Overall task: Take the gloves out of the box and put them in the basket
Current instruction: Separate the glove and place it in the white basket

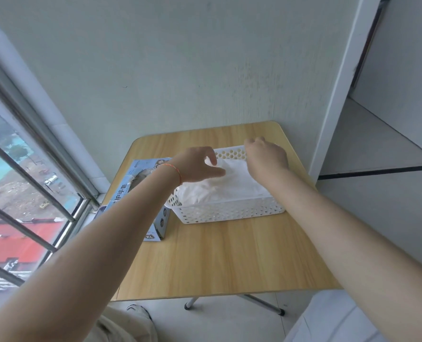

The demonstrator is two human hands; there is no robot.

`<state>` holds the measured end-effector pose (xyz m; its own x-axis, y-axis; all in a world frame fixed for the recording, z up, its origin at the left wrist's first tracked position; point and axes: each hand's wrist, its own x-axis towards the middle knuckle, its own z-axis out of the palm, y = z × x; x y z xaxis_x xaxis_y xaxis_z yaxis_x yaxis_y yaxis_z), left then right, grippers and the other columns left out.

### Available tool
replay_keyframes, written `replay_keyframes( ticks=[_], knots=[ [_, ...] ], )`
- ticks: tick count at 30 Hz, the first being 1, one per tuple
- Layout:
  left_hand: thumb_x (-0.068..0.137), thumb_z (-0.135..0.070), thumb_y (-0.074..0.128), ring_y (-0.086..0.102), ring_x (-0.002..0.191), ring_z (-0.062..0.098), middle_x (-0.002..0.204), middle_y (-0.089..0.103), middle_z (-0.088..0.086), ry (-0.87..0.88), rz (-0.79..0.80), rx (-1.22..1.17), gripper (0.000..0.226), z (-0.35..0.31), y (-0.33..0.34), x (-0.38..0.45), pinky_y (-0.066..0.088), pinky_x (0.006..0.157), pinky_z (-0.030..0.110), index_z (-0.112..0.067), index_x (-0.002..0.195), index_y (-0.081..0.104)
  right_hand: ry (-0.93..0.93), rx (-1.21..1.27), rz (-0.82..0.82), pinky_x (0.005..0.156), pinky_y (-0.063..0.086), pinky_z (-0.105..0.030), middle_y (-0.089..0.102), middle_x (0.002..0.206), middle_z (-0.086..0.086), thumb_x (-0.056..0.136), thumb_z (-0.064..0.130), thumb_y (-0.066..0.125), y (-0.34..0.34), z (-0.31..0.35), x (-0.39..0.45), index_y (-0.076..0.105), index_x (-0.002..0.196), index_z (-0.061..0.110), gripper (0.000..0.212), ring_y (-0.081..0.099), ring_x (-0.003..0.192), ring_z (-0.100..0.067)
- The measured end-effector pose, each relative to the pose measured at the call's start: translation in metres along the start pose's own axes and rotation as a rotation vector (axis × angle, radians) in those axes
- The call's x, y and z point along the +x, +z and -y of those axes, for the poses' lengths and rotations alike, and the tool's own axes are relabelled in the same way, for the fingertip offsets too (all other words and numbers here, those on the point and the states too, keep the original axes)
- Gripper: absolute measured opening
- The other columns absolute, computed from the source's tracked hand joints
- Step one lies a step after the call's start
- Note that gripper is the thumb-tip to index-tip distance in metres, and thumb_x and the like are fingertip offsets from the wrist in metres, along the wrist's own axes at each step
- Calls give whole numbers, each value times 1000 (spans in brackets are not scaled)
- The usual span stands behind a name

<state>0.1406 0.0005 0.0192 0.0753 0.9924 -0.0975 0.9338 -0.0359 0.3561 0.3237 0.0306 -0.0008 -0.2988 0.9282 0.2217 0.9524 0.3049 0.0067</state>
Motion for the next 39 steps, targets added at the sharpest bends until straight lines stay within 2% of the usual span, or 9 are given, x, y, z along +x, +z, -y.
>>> replay_keyframes(
  ticks=[4,8,12,16,20,24,29,33,39],
  knots=[
    [75,-61,72,55,61,13,78,51,-5,-184,433,112,80,-4,8,-3,49,57,25,-41,137,26,-21,128,360,80,45,-38,40,144,-13,86,58,59,8,4,-1,33,143,15,76,52,119,-29],
    [86,-46,66,50,53,16,76,53,3,-178,423,165,80,4,30,-1,50,58,26,-39,147,14,23,149,469,85,46,-37,37,148,-8,75,71,62,17,3,0,30,146,20,93,50,122,-28],
    [82,-66,63,66,54,15,85,68,7,-160,387,-14,71,9,8,-9,58,64,29,-37,137,29,-20,75,339,77,47,-36,46,137,-8,83,68,54,2,16,6,40,139,18,76,55,112,-26],
    [92,-48,56,67,61,16,90,70,6,-153,-149,-257,30,53,-24,-19,50,54,24,-23,105,65,-96,283,106,67,42,-33,56,106,-3,94,41,50,-17,50,13,55,106,14,30,55,90,-23],
    [90,-23,52,62,83,22,105,67,4,-353,-546,-175,15,121,-30,-45,47,70,28,-24,93,67,-162,472,70,59,38,-28,59,92,3,90,22,48,-19,108,18,59,92,19,11,55,81,-21],
    [91,-32,59,59,102,30,123,50,10,-517,-357,-168,35,170,-16,-73,50,90,38,-24,125,57,-258,542,112,66,49,-31,60,91,2,90,16,47,-11,165,21,61,89,18,14,57,81,-20],
    [94,-33,58,56,62,18,76,59,3,-419,-316,-330,29,192,4,-83,46,55,27,-27,122,53,-292,397,174,74,50,-34,57,97,0,88,8,47,5,217,30,58,86,19,15,56,89,-23],
    [97,-34,49,49,55,18,72,55,1,-368,-339,-406,22,195,23,-88,39,51,28,-35,120,50,-225,131,256,64,38,-29,52,92,-6,85,6,53,17,237,33,53,70,15,17,51,85,-27],
    [100,-35,35,53,66,25,93,57,6,-361,-346,-389,25,196,32,-89,38,59,34,-39,123,42,-267,-62,347,94,41,-36,47,131,-14,91,23,57,26,258,28,57,123,11,34,38,130,-31]
  ],
)
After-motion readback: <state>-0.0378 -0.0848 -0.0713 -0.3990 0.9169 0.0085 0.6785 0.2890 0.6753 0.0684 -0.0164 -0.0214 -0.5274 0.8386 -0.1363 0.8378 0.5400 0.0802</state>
